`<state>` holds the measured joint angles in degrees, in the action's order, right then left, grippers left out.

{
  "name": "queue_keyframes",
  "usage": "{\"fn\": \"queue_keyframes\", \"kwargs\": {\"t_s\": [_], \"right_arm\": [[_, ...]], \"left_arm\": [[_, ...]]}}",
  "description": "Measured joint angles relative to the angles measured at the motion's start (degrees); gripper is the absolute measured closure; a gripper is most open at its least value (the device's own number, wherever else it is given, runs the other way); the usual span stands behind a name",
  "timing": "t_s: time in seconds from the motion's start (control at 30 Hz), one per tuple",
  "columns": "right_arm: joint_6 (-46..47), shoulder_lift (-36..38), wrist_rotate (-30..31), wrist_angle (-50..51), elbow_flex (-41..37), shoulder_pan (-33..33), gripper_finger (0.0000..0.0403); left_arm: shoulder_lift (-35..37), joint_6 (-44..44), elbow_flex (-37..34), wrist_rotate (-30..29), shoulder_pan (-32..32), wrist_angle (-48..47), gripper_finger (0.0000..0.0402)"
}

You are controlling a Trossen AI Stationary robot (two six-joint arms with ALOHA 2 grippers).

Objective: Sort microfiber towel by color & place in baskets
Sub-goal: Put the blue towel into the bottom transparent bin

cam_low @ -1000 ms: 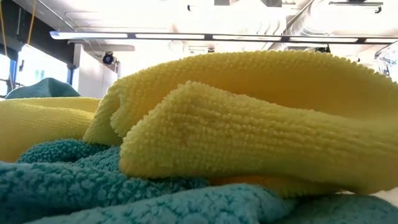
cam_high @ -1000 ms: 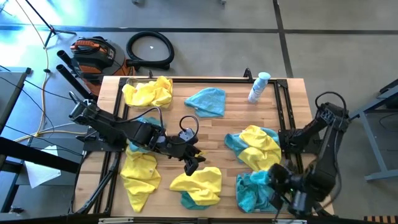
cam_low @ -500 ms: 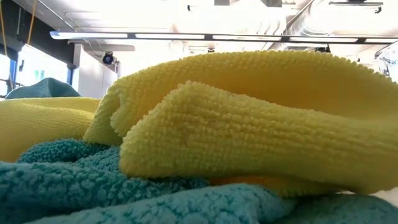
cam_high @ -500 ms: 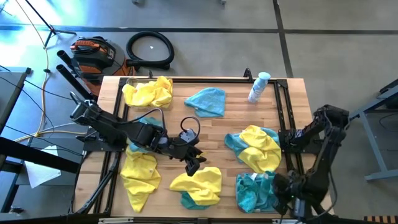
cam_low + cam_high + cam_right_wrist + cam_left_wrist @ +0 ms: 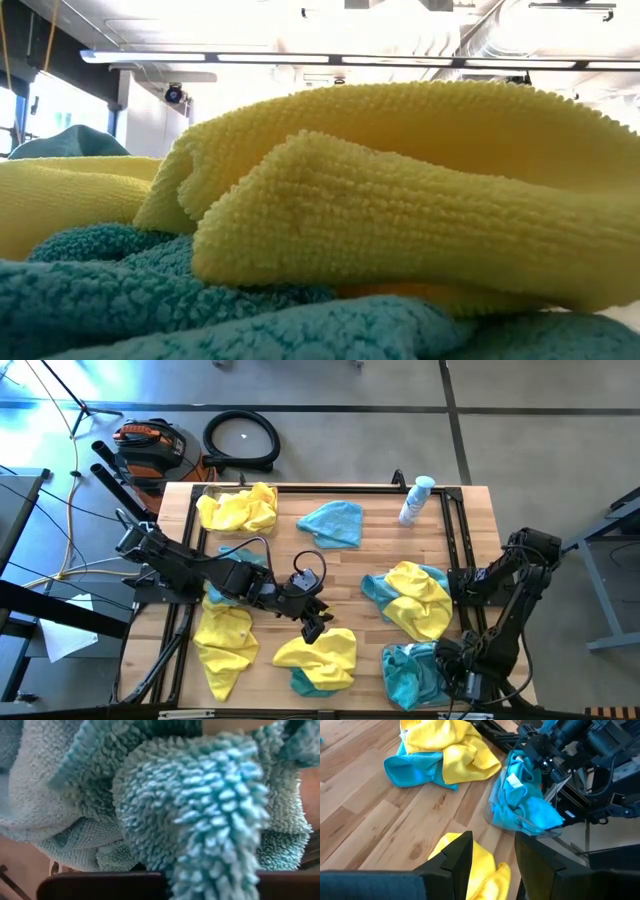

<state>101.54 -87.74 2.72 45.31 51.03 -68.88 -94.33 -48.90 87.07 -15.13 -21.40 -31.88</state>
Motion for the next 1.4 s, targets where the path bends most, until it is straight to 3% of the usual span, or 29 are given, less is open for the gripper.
{"fn": "queue_keyframes", "kwargs": {"t_s": [0.37, 0.57, 1.4], "right_arm": [[0.44, 0.12, 0.36, -3.84, 0.69, 0.02, 0.0288], [0.43, -0.13, 3.30, 0.77, 5.34, 0.00, 0.0250], [1.63, 0.02, 2.72, 10.79, 20.47, -0.15, 0.0240]], "left_arm": [[0.00, 0.02, 0.00, -0.79, -0.01, -0.04, 0.0267], [0.01, 0.04, 0.00, -0.81, -0.01, -0.05, 0.0267], [0.07, 4.55, 0.00, -0.99, 0.08, -0.07, 0.0267]]}}
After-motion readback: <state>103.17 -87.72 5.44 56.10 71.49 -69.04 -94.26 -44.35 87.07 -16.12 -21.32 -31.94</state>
